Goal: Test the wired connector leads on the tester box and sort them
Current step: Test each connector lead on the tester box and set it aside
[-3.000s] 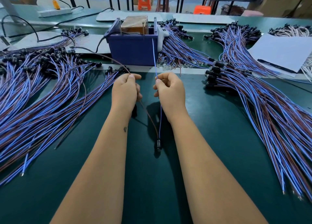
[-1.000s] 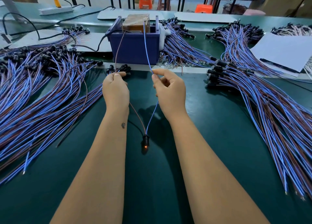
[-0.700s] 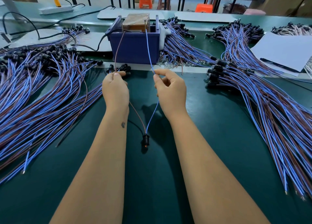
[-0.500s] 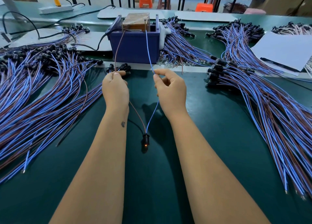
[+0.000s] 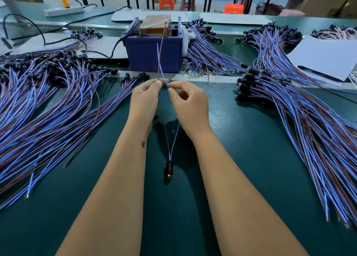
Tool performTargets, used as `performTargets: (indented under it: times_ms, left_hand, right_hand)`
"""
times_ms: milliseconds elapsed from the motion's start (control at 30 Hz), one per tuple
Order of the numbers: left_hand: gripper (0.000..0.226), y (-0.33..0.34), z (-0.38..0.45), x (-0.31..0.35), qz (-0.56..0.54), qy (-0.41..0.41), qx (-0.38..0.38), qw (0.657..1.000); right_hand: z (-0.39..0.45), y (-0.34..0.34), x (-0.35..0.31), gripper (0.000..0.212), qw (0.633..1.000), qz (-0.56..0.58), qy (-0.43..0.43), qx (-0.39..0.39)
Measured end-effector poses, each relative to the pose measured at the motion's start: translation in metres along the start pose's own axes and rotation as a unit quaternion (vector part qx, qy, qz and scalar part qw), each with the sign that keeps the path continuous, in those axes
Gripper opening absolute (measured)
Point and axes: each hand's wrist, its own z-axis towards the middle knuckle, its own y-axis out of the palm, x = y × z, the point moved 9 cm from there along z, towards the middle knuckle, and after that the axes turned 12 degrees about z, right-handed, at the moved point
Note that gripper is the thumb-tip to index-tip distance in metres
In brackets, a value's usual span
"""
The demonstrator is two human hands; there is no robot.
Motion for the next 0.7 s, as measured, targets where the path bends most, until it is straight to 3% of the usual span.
performTargets:
  times_ms: [133,233,400,600,700]
  left_hand:
    - [0.021,0.013,-0.003,0.002,-0.007,0.009,-0.046,0.999]
    - [0.018,0.004,-0.002,0.004,-0.045,0.017,-0.010,0.999]
    - [0.015,-0.021,0.001,0.006,-0.180,0.020,0.050,0.982]
    - [0.012,-0.028,0.002,0.009,-0.262,0.028,0.058,0.963]
    - [0.013,-0.028,0.001,0.009,-0.274,0.026,0.062,0.959]
  right_hand:
    - [-0.001,0.006,0.002,0.007,1.000,-0.005,0.007,-0.029]
    - [-0.001,0.009,0.004,0.015,0.998,0.005,0.026,-0.051]
    - [-0.007,0.025,0.012,0.024,0.984,-0.006,0.088,-0.155]
    - [-0.006,0.016,0.018,0.024,0.969,0.101,0.153,-0.165]
    - [-0.006,0.014,0.018,0.017,0.969,0.091,0.155,-0.171]
